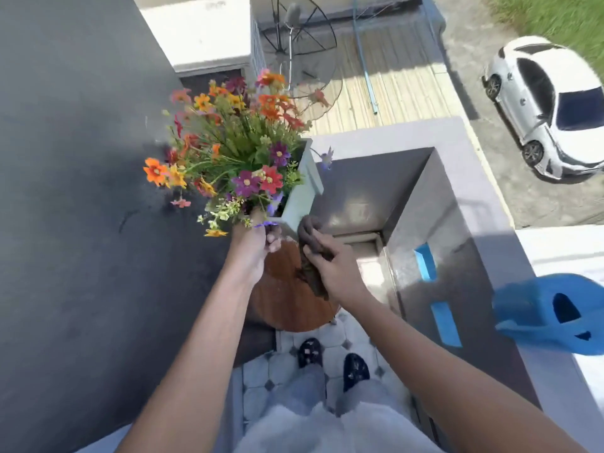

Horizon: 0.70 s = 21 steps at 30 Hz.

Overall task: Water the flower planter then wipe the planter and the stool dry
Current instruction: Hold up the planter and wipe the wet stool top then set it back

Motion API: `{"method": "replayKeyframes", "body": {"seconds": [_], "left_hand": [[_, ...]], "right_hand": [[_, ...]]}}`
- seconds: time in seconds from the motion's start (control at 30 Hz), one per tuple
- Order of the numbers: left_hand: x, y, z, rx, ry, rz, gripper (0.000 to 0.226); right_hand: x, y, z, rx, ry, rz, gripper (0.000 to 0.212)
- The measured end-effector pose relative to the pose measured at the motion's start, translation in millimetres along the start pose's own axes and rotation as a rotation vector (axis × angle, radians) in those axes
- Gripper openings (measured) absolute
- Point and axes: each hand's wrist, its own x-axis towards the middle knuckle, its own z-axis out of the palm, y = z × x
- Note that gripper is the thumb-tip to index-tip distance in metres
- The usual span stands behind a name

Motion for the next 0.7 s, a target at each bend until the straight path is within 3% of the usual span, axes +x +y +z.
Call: {"method": "replayKeyframes", "body": {"seconds": [0.07,0.17,0.27,0.4,0.53,0.7], "left_hand": [[14,1,-4,0.038,0.015,0.0,0.029],[27,-4,-10,0.072,0.013,0.017,0.027],[42,-8,-16,0.046,0.024,-0.011,0.021],[60,-15,-23,0.01,0.054,-0.074,0.034],[69,-17,-26,0.037,0.058,-0.083,0.032],[81,-15,-29,0.047,0.115,-0.072,0.03]], "right_hand": [[-2,25,14,-0.038,-0.021,0.052,0.028],[-11,63,44,0.017,-0.153,0.284,0.031],[-15,91,82,-0.095,-0.27,0.308,0.034],[-21,115,123,-0.293,-0.494,0.251,0.043],[-32,145,144,-0.541,-0.701,0.122,0.052],[-16,155,139,-0.782,-0.775,-0.137,0.049]]}}
